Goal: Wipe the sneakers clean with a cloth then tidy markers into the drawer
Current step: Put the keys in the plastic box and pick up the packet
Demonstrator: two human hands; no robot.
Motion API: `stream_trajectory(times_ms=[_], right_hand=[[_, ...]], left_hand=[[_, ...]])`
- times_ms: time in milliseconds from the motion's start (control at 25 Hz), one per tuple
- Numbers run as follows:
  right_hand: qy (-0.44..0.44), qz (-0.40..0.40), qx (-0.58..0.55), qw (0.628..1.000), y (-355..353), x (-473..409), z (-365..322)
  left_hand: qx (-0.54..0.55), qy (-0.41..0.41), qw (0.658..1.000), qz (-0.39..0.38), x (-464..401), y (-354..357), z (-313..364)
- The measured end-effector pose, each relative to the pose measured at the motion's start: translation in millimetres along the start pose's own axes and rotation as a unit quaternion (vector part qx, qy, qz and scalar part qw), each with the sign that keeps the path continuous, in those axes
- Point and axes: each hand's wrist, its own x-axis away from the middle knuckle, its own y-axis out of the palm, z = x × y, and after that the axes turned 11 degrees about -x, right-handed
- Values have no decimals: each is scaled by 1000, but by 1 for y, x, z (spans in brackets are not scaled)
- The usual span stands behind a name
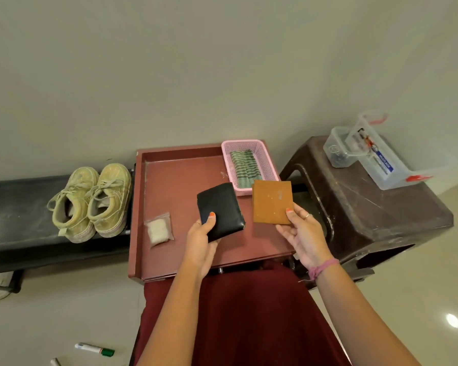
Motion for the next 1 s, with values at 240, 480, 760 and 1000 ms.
stream_trajectory(times_ms=[240, 480, 760, 1000], right_hand=[[-58, -52, 49, 996, -5, 47, -32], [-84, -81, 25, 993, -22, 69, -69], [-79, -92, 30, 992, -46, 62, -112], [-90, -65, 39, 993, -74, 47, -142]], left_hand=[[-57, 15, 997, -51, 36, 70, 20], [-106, 29, 990, -87, 55, 127, 27], [-135, 18, 979, -151, 53, 193, 26], [-145, 48, 972, -177, 40, 248, 18]])
